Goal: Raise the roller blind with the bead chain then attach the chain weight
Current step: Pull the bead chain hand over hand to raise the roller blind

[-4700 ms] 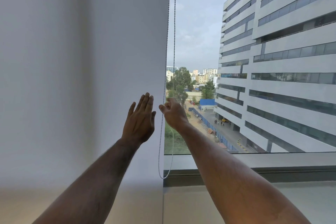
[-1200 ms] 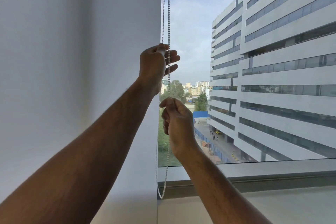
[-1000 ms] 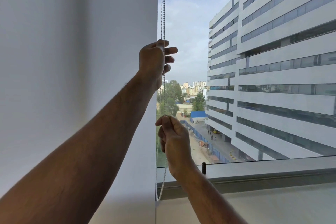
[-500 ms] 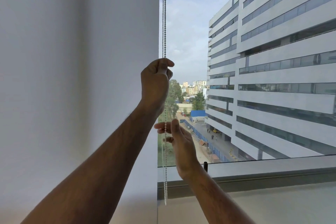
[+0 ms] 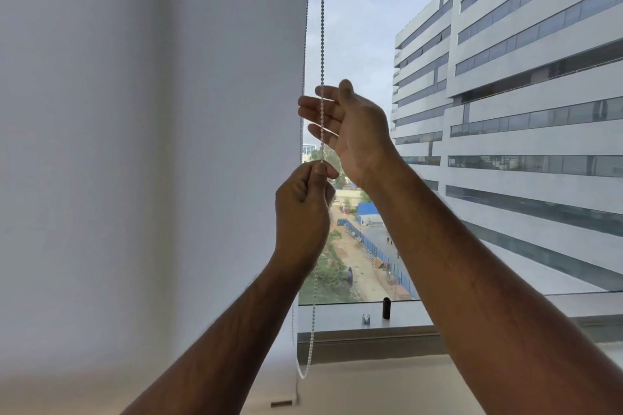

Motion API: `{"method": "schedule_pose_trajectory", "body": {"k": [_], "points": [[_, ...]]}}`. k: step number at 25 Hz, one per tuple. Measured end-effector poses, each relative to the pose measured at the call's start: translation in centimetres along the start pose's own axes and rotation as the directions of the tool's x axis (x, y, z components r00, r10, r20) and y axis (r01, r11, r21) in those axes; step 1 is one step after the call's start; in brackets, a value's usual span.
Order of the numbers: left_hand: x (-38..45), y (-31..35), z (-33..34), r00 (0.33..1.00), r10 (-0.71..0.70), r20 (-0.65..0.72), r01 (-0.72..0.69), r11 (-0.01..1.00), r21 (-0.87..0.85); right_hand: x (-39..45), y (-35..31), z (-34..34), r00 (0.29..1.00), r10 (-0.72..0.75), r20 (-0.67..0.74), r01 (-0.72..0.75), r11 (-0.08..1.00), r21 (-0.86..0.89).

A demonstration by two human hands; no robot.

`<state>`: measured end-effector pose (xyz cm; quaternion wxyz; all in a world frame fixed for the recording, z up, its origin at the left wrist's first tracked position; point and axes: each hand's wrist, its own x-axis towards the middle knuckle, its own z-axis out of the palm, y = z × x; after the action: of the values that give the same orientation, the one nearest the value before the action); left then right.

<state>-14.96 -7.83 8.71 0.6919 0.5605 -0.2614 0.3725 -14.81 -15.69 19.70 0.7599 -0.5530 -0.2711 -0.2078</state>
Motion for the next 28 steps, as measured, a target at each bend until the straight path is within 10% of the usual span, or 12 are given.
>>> {"method": "schedule_pose_trajectory", "body": {"k": [19,28], "points": [[-4.5,-3.7,-2.1,0.949,-0.181,0.257,0.222,0.965,-0.141,-0.4,1.7,1.2,0.996,0.038,-0.079,-0.029,0.994,0.109],[4.4,-1.4,-1.9,0.951,-0.289,0.108,0.306,0.929,-0.207,-6.4,6.5,-0.8,0.995,0.011,-0.097,-0.012,1.0,-0.009]]}}
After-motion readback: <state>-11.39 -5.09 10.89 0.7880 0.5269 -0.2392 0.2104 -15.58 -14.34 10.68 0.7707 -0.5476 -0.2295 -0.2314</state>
